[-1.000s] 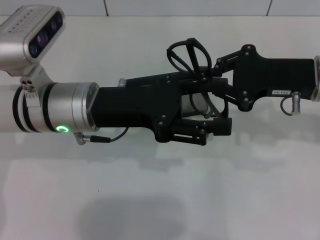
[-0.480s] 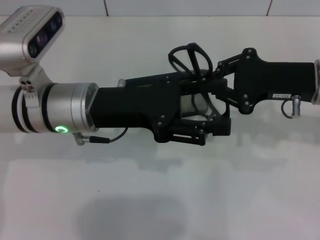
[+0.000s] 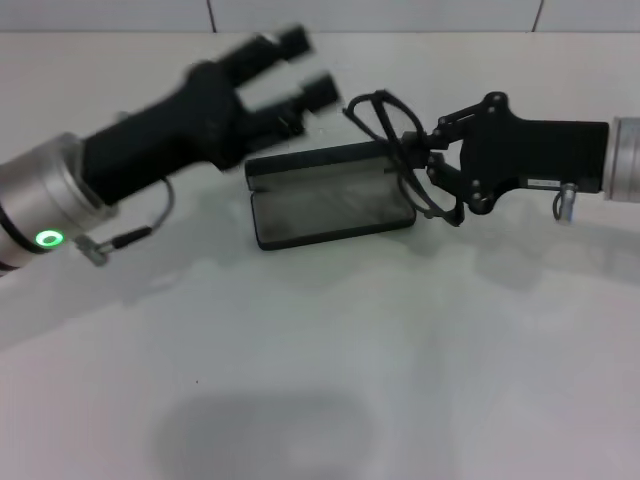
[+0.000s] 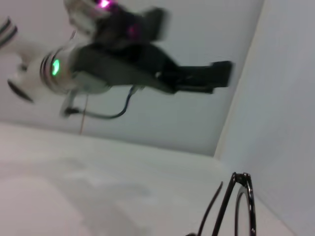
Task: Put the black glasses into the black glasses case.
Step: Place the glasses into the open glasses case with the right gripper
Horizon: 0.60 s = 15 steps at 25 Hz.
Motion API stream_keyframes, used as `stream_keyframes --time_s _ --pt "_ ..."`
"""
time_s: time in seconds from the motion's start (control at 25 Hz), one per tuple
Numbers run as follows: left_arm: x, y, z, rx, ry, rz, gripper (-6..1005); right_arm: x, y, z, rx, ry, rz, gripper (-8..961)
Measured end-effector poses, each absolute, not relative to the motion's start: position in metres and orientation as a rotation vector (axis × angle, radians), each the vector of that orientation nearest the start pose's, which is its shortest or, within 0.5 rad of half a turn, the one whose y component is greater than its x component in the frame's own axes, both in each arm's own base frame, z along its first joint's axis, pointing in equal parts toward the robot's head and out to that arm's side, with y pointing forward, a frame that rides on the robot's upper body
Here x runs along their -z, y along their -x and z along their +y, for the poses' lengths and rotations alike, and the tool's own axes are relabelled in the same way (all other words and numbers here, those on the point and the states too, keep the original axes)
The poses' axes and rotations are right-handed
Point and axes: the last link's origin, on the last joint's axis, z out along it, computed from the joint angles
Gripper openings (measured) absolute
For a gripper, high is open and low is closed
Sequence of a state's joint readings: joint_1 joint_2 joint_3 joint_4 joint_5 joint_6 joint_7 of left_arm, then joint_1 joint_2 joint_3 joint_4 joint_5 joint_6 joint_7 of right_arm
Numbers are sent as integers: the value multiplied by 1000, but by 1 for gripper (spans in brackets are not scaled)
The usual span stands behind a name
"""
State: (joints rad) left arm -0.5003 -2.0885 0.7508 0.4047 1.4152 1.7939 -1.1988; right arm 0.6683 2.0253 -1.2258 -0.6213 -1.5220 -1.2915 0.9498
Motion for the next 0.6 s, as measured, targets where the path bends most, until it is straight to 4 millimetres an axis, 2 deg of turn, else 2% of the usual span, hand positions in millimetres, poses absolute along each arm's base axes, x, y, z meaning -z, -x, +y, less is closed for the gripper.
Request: stream_keyframes --time_s 0.12,0.24,0.44,0.6 --pt "-14 241 315 1452 2274 -588 875 42 -170 383 -537 2731 -315 95" --pt "-12 252 322 1369 2233 -646 875 63 -162 383 -381 2731 -406 95" --pt "-11 255 325 1334 2220 -664 875 98 -147 374 -166 2651 -582 95" --pt "-11 255 326 1333 2221 -665 875 117 -140 365 -70 2575 -708 95"
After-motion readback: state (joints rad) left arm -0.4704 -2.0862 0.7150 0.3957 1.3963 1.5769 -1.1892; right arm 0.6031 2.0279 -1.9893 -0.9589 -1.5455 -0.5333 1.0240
